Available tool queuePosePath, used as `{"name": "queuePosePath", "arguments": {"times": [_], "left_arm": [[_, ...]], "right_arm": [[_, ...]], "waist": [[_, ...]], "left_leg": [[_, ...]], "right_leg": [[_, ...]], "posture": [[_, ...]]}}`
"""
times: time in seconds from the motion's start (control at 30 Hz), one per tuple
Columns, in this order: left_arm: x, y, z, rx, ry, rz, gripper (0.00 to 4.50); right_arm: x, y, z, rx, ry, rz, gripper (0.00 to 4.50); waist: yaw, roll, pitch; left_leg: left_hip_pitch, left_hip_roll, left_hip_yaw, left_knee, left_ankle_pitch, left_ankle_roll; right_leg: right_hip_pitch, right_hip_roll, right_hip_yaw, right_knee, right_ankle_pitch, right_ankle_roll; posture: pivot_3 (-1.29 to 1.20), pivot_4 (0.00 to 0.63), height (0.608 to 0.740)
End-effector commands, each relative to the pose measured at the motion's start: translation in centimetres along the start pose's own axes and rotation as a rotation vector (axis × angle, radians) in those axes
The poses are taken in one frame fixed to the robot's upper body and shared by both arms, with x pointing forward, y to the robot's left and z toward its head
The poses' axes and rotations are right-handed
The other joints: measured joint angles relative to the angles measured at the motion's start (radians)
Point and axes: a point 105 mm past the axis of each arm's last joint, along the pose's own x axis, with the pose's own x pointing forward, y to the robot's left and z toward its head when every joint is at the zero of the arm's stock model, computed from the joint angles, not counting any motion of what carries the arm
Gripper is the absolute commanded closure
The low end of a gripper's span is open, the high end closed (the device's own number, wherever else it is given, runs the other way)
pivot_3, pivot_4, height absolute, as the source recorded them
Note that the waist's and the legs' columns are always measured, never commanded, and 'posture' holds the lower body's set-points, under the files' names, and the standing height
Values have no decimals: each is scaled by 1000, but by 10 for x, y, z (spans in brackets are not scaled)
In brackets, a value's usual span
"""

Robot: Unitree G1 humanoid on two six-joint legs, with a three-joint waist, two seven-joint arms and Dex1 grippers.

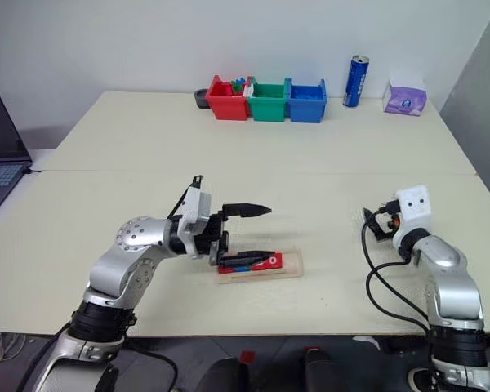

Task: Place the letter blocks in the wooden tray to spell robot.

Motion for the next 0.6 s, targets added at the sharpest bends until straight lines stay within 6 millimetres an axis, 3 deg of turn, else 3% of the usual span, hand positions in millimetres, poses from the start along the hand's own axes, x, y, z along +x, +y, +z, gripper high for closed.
{"name": "queuePosePath", "arguments": {"times": [0.03,0.27,0.6], "left_arm": [[14,6,11,47,-46,31,0],[36,5,11,51,-79,51,0],[31,5,11,61,-70,52,0]], "right_arm": [[-4,-34,-2,56,15,-202,46],[10,-51,-18,164,79,-282,46],[42,-53,-20,285,125,-246,46]], "waist": [[0,0,0],[-5,2,-1],[-5,3,-2]], "left_leg": [[0,0,0,0,0,0],[1,0,2,0,0,0],[1,0,2,0,0,0]], "right_leg": [[0,0,0,0,0,0],[0,1,1,0,0,0],[0,1,2,1,0,0]], "posture": [[0,150,740],[0,150,740],[0,150,740]]}}
